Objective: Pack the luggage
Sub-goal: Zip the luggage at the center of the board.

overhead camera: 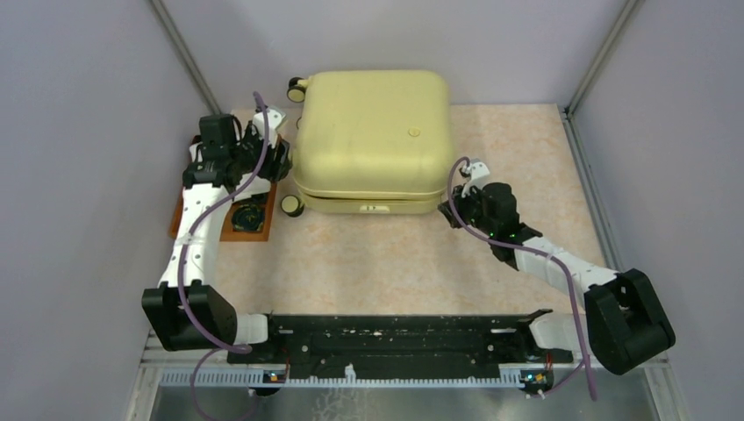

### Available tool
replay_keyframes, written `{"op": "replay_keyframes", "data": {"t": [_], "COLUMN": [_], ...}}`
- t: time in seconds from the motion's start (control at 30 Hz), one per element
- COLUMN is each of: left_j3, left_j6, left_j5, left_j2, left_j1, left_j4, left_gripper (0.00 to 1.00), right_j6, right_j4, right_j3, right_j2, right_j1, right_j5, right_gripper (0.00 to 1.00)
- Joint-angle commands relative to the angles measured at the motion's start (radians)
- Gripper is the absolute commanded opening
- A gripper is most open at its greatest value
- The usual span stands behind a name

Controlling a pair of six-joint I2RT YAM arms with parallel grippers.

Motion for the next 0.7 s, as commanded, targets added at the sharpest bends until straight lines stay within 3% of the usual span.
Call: {"op": "replay_keyframes", "data": {"t": [0.0,0.53,0.67], "left_j3": [0.130,0.253,0.249], "left_j6": [-0.083,-0.147,-0.144], "left_j5": [0.103,0.167,0.162], "left_j2": [-0.013,0.026,0.036], "left_j1": [-0.026,-0.030,-0.052], "left_j4": [0.153,0.150,0.149], "left_gripper": [0.00,0.00,0.00], "right_j6": [-0.010,0.002,0.025], "right_j4": [0.029,0.029,0.046], "right_j3": [0.001,0.002,0.023], "right_j2": [-0.047,-0.083,-0.066], "right_j1": [0.052,0.054,0.111], "right_j5": [-0.101,-0.097,-0.097], "right_gripper": [0.00,0.00,0.00]}}
